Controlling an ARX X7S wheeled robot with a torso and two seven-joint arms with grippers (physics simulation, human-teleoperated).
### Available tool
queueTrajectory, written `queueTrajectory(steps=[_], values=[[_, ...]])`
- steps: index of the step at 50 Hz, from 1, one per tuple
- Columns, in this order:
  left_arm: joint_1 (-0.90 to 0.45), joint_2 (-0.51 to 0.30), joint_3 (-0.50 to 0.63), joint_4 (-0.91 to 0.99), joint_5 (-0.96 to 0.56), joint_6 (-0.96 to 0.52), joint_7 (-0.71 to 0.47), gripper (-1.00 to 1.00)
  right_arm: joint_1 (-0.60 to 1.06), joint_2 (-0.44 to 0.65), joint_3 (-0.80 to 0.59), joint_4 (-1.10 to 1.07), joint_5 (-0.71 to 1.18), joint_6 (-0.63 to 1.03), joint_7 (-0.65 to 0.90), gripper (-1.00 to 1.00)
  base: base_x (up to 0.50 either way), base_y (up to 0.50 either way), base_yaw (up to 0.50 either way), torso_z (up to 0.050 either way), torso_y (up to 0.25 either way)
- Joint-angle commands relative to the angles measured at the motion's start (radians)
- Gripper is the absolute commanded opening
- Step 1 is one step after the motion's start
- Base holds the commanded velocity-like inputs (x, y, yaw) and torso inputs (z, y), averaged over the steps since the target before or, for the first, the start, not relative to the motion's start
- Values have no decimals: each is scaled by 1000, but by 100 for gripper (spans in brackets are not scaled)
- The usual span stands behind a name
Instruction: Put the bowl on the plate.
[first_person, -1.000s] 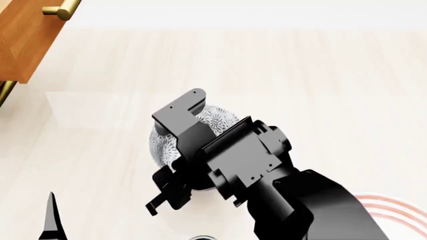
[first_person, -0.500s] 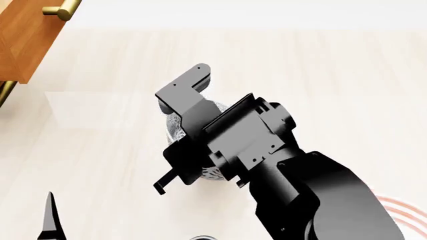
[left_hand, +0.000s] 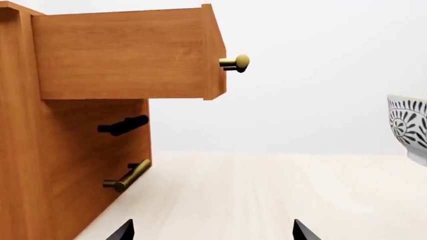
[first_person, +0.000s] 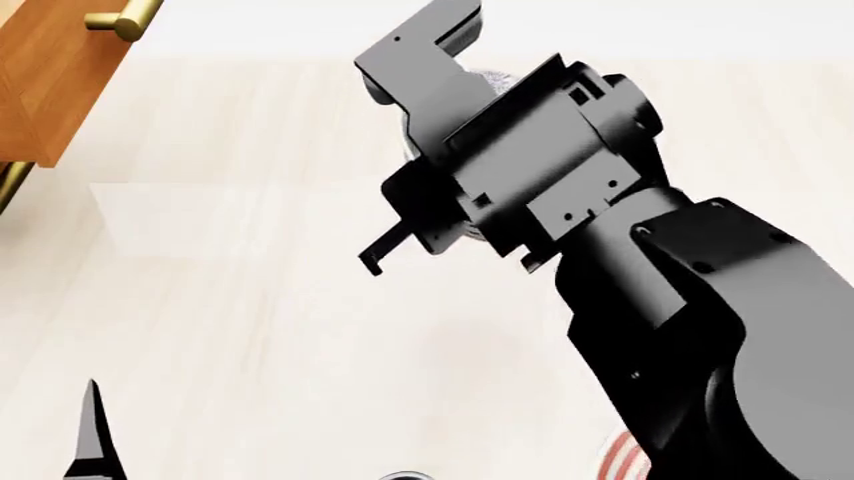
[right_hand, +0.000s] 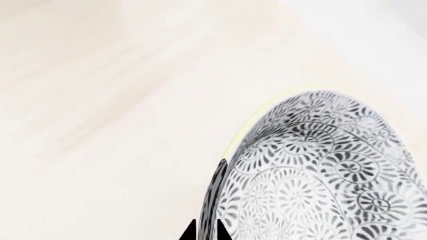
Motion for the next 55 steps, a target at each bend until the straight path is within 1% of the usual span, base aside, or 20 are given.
queueTrajectory(steps=[1,17,26,34,40,45,49,55], values=[[-1,-1,3,1,-3,3,-1,100,92,124,25,-216,30,145,142,-100,0,0,0,0,0],[-8,-2,6,-12,-13,12,4,100,161,235,29,-443,116,398,301,-100,0,0,0,0,0],[-11,-1,7,-21,-17,21,7,100,207,297,61,-542,196,532,375,-100,0,0,0,0,0],[-16,0,10,-32,-22,25,11,100,208,353,99,-621,280,623,454,-100,0,0,0,0,0],[-15,-2,11,-34,-25,28,12,100,197,401,132,-683,364,696,554,-100,0,0,0,0,0],[-17,-2,15,-33,-23,26,12,100,187,457,176,-742,503,761,714,-100,0,0,0,0,0],[-18,-5,15,-31,-24,22,11,100,188,497,171,-775,598,763,810,-100,0,0,0,0,0],[-20,-5,18,-36,-21,23,10,100,181,580,157,-842,791,746,990,-100,0,0,0,0,0]])
